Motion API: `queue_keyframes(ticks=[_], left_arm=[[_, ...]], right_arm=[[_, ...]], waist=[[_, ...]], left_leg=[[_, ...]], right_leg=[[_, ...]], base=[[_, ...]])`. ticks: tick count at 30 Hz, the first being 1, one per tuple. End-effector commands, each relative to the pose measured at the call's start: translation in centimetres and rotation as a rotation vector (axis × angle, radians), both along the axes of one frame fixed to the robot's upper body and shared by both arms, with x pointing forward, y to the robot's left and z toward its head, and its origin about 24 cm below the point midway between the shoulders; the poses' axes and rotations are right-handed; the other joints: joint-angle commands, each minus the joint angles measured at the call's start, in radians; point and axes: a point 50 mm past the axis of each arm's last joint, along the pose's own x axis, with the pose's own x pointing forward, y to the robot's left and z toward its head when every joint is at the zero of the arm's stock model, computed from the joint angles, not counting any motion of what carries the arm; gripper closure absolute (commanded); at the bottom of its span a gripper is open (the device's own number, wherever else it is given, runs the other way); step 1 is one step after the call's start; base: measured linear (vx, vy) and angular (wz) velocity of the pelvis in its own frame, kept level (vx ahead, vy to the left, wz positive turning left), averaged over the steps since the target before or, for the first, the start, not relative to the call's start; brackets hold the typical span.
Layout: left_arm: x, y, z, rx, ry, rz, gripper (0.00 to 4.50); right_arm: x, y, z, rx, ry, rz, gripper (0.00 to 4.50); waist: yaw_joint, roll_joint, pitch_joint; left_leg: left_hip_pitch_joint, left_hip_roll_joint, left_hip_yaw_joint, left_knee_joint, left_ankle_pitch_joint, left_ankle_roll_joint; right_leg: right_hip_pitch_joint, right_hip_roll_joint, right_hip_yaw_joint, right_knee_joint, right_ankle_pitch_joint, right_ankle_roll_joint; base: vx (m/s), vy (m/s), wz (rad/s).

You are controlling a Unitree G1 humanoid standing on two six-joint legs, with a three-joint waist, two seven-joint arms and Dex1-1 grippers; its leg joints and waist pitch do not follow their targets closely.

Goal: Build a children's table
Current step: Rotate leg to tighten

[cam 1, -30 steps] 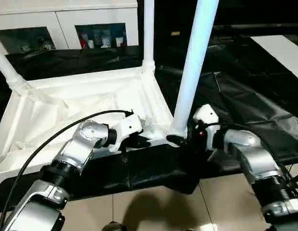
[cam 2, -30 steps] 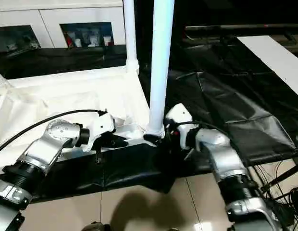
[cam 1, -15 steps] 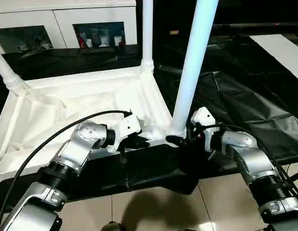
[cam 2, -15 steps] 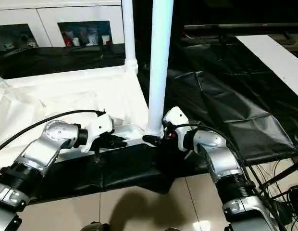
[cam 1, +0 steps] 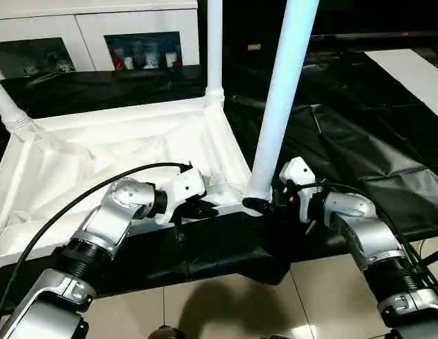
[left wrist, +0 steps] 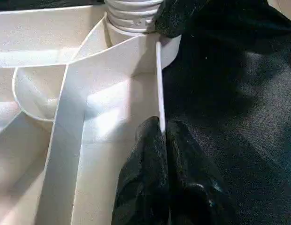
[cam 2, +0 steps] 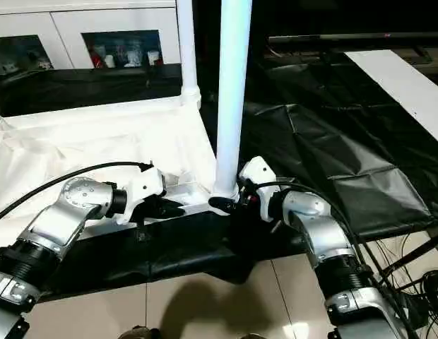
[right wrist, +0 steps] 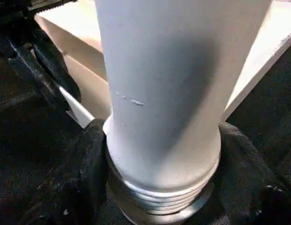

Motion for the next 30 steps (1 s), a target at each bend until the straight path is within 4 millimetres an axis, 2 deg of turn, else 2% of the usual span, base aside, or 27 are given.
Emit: queue_keyframes(ticks=[1,4,6,7,9,11,12,14,16,18,19,21,22,25,28,30], left_arm=[[0.3,-0.5,-1.5,0.031,0.035,0.091,4.50],[0.7,-1.1,-1.7,0.035,0.023,0.141,4.50],[1.3,-1.9,-1.9,0.033,0.011,0.190,4.50],[1.5,-2.3,-1.9,0.029,0.005,0.213,4.50],[1.8,-2.7,-1.9,0.027,0.002,0.244,4.50],[2.1,-3.3,-2.0,0.026,-0.001,0.276,4.50],[2.7,-4.4,-1.9,0.036,-0.012,0.349,4.50],[3.1,-5.2,-1.9,0.051,-0.030,0.402,4.50],[3.2,-5.5,-1.9,0.058,-0.039,0.414,4.50],[3.2,-6.0,-1.8,0.063,-0.052,0.408,4.50],[3.2,-6.2,-1.8,0.059,-0.055,0.398,4.50],[3.1,-6.3,-1.7,0.051,-0.054,0.384,4.50],[3.0,-6.4,-1.7,0.044,-0.052,0.374,4.50],[2.7,-5.9,-1.7,0.037,-0.044,0.317,4.50],[2.5,-5.8,-1.7,0.029,-0.044,0.290,4.50],[2.3,-5.1,-1.5,0.028,-0.042,0.239,4.50]], right_arm=[[0.3,0.7,-1.2,0.032,0.038,-0.164,1.76],[0.3,1.7,-1.9,0.066,0.062,-0.247,1.77],[0.8,2.7,-2.4,0.095,0.083,-0.375,1.77],[1.0,3.0,-2.5,0.102,0.091,-0.423,1.77],[1.3,3.3,-2.6,0.104,0.098,-0.475,1.77],[1.7,3.8,-2.8,0.098,0.100,-0.533,1.78],[2.3,4.6,-2.8,0.093,0.101,-0.625,1.78],[2.8,5.4,-2.6,0.090,0.096,-0.682,1.78],[2.9,5.6,-2.5,0.088,0.093,-0.694,1.78],[3.1,6.4,-2.0,0.088,0.053,-0.669,1.78],[3.1,6.7,-1.7,0.110,0.043,-0.643,1.78],[3.1,7.0,-1.4,0.149,0.039,-0.607,1.78],[3.1,7.1,-1.2,0.180,0.039,-0.582,1.22],[3.2,6.2,-0.1,0.217,-0.036,-0.512,1.01],[3.3,5.8,0.3,0.210,-0.063,-0.490,0.63],[3.1,4.7,0.8,0.190,-0.086,-0.414,0.59]], waist=[[-0.006,-0.003,-0.052],[-0.011,-0.002,-0.048],[-0.012,-0.001,-0.045],[-0.014,0.001,-0.043],[-0.014,0.001,-0.044],[-0.016,0.001,-0.048],[-0.018,-0.001,-0.046],[-0.017,-0.002,-0.047],[-0.015,-0.004,-0.047],[-0.014,-0.009,-0.051],[-0.012,-0.008,-0.052],[-0.011,-0.008,-0.052],[-0.010,-0.008,-0.052],[-0.009,-0.009,-0.053],[-0.015,-0.010,-0.053],[-0.016,-0.010,-0.053]], left_leg=[[0.016,0.015,0.002,-0.074,-0.196,0.034],[0.020,0.013,0.001,-0.080,-0.248,0.008],[0.021,0.014,-0.002,-0.085,-0.287,-0.011],[0.024,0.014,-0.002,-0.087,-0.309,-0.020],[0.024,0.014,-0.005,-0.089,-0.317,-0.029],[0.023,0.014,-0.004,-0.091,-0.288,-0.028],[0.022,0.013,-0.002,-0.091,-0.280,-0.029],[0.026,0.012,-0.003,-0.091,-0.293,-0.034],[0.019,0.011,-0.003,-0.090,-0.271,-0.020],[0.019,0.011,0.000,-0.086,-0.247,-0.007],[0.014,0.009,0.000,-0.084,-0.223,0.003],[0.013,0.009,0.001,-0.082,-0.199,0.020],[0.013,0.009,0.002,-0.081,-0.187,0.030],[0.011,0.011,0.001,-0.082,-0.202,0.043],[0.009,0.011,0.000,-0.083,-0.204,0.043],[0.011,0.010,0.001,-0.082,-0.202,0.046]], right_leg=[[0.042,-0.036,0.029,-0.072,-0.082,-0.258],[0.037,-0.037,0.032,-0.083,-0.178,-0.233],[0.035,-0.039,0.033,-0.089,-0.236,-0.208],[0.029,-0.040,0.034,-0.093,-0.266,-0.200],[0.030,-0.040,0.033,-0.094,-0.282,-0.192],[0.033,-0.039,0.032,-0.094,-0.239,-0.189],[0.030,-0.039,0.032,-0.094,-0.228,-0.191],[0.031,-0.040,0.031,-0.098,-0.254,-0.187],[0.035,-0.039,0.031,-0.098,-0.223,-0.181],[0.034,-0.039,0.031,-0.093,-0.175,-0.184],[0.039,-0.039,0.030,-0.090,-0.146,-0.187],[0.040,-0.038,0.029,-0.087,-0.101,-0.194],[0.042,-0.037,0.028,-0.085,-0.081,-0.201],[0.045,-0.039,0.027,-0.086,-0.094,-0.204],[0.046,-0.039,0.026,-0.088,-0.118,-0.207],[0.046,-0.038,0.026,-0.090,-0.128,-0.212]], base=[[0.000,0.000,0.00],[0.000,0.000,0.00],[0.000,0.000,0.00],[0.000,0.000,0.00],[0.000,0.000,0.00],[0.000,0.000,0.00],[0.000,0.000,0.00],[0.000,0.000,0.00],[0.000,0.000,0.00],[0.000,0.000,0.00],[0.000,0.000,0.00],[0.000,0.000,0.00],[0.000,0.000,0.00],[0.000,0.000,0.00],[0.000,0.000,0.00],[0.000,0.000,0.00]])
